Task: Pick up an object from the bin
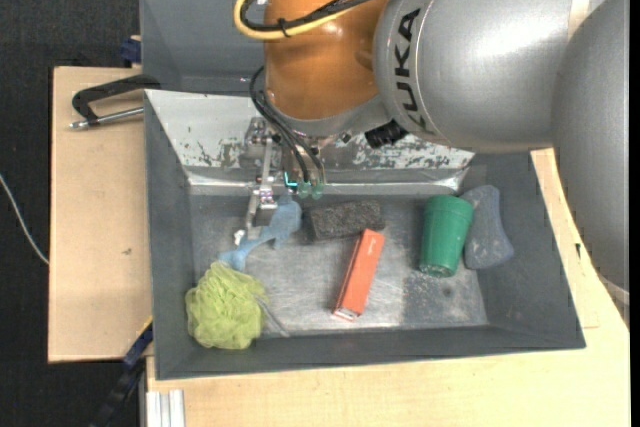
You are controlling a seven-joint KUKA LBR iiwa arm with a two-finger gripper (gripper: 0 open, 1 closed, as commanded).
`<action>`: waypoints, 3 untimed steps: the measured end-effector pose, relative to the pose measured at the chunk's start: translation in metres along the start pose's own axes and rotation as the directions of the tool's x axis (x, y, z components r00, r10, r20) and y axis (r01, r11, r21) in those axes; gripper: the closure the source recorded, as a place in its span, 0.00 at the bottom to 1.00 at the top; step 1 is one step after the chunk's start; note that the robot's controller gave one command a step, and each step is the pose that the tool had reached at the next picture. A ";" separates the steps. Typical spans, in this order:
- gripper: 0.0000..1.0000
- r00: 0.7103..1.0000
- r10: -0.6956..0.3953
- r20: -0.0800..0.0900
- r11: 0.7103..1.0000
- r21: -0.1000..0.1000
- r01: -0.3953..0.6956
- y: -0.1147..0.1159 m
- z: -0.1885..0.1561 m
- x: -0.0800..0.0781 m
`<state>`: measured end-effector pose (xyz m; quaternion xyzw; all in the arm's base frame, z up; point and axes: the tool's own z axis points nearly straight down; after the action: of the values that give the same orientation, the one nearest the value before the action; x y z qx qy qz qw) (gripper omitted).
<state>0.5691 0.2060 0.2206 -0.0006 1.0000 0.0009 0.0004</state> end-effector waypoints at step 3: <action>1.00 0.988 -0.154 0.006 0.988 0.000 0.154 -0.013 0.146 0.075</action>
Offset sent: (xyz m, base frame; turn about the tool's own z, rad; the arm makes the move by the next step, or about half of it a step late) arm -0.0779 -0.0131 -0.1506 -0.1567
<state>0.4942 0.1934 0.0741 -0.0780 0.9969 0.0009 0.0032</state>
